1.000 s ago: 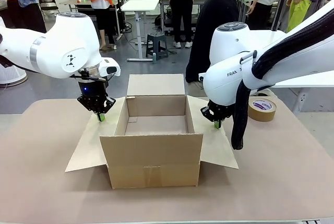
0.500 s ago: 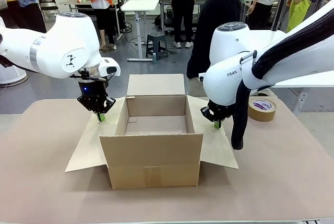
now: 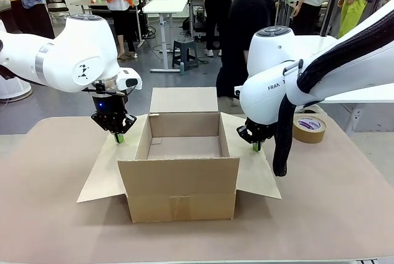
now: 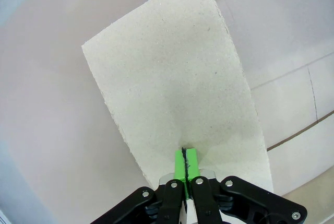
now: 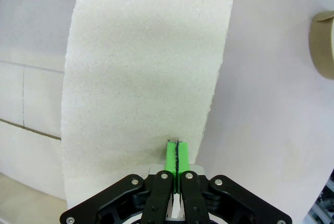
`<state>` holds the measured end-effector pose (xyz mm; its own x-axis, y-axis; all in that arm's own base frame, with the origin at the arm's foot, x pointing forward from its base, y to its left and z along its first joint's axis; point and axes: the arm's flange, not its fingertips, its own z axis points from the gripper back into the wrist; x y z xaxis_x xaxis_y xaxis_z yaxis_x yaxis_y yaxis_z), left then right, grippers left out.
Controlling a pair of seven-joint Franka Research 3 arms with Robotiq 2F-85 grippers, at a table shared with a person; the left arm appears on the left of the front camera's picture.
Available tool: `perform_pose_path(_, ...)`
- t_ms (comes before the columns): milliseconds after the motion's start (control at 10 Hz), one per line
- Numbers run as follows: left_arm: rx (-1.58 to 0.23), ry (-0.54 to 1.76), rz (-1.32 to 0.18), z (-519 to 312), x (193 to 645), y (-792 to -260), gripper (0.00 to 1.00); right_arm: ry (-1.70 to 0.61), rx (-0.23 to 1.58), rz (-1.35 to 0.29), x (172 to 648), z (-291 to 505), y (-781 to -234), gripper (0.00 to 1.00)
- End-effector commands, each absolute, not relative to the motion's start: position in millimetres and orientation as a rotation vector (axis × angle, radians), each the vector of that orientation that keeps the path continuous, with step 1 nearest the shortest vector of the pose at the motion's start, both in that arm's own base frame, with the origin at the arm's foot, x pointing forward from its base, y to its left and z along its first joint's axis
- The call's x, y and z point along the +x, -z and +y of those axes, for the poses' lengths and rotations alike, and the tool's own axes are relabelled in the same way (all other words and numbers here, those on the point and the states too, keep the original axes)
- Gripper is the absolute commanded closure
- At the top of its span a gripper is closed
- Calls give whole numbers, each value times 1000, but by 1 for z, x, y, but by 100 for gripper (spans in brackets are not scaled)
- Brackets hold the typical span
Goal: Wrap the clocks to prevent damage.
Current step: Once the human has placed the objects inside and stepped back, release both hands from the side flaps of the Package Box.
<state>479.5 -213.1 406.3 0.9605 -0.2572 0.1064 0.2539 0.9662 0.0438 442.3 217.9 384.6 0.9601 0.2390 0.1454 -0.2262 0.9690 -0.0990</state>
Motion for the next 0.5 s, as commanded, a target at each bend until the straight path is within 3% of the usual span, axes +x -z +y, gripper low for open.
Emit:
perform_pose_path(0, 31, 260, -109, -213, 479, -405, 99, -234, -87, -159, 442, 218, -384, 99)
perform_pose_path(400, 31, 260, -109, -213, 479, -405, 99, -234, -87, -159, 442, 218, -384, 99)
